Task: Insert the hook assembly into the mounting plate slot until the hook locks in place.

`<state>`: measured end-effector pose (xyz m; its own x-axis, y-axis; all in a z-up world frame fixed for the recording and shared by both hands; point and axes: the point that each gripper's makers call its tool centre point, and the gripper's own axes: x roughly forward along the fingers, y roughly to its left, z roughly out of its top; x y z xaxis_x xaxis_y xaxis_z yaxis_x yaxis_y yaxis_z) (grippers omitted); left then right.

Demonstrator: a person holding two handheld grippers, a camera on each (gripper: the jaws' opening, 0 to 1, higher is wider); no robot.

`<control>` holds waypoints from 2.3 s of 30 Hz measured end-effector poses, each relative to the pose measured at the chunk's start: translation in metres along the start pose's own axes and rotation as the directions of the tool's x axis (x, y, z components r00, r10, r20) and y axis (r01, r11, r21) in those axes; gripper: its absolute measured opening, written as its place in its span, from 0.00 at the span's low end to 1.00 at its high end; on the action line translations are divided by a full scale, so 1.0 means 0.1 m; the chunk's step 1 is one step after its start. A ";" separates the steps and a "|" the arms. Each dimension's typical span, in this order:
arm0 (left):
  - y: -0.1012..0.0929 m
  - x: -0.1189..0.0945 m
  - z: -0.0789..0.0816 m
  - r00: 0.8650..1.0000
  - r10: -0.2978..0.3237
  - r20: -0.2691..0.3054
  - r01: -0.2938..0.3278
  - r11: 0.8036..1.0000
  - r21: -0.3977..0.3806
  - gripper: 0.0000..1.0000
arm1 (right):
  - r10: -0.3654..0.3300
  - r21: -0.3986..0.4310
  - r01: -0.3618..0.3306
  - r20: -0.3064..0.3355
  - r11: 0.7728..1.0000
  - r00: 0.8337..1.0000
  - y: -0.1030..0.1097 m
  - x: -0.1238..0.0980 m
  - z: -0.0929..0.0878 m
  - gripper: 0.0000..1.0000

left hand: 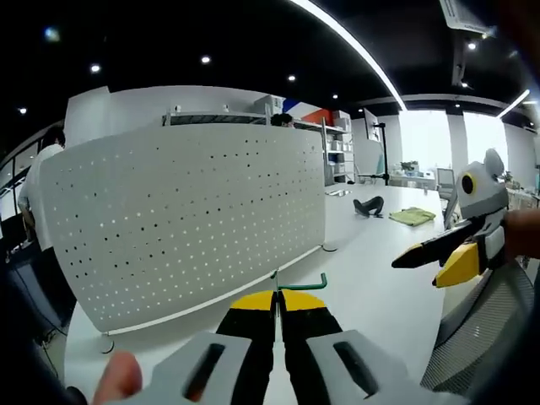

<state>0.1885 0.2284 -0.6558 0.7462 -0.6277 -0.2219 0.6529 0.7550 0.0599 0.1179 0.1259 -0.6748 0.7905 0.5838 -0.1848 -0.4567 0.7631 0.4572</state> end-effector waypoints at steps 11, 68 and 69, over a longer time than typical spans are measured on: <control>-0.14 -0.04 0.14 0.999 -0.028 0.039 0.028 1.000 0.005 0.02 | 0.076 0.235 -0.088 0.062 0.968 0.995 0.11 0.07 0.11 0.61; -0.63 -0.02 0.38 0.982 -0.143 0.120 0.156 0.983 -0.099 0.02 | 0.093 0.359 -0.158 0.191 0.920 0.977 0.26 0.32 0.47 0.15; -0.63 -0.02 0.38 0.982 -0.144 0.120 0.157 0.983 -0.100 0.02 | 0.093 0.363 -0.160 0.195 0.918 0.976 0.26 0.32 0.47 0.14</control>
<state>0.1510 0.1746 -0.6222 0.6543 -0.7482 -0.1098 0.7455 0.6626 -0.0728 0.1501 0.1513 -0.6273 0.8087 0.5873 0.0319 -0.3978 0.5063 0.7651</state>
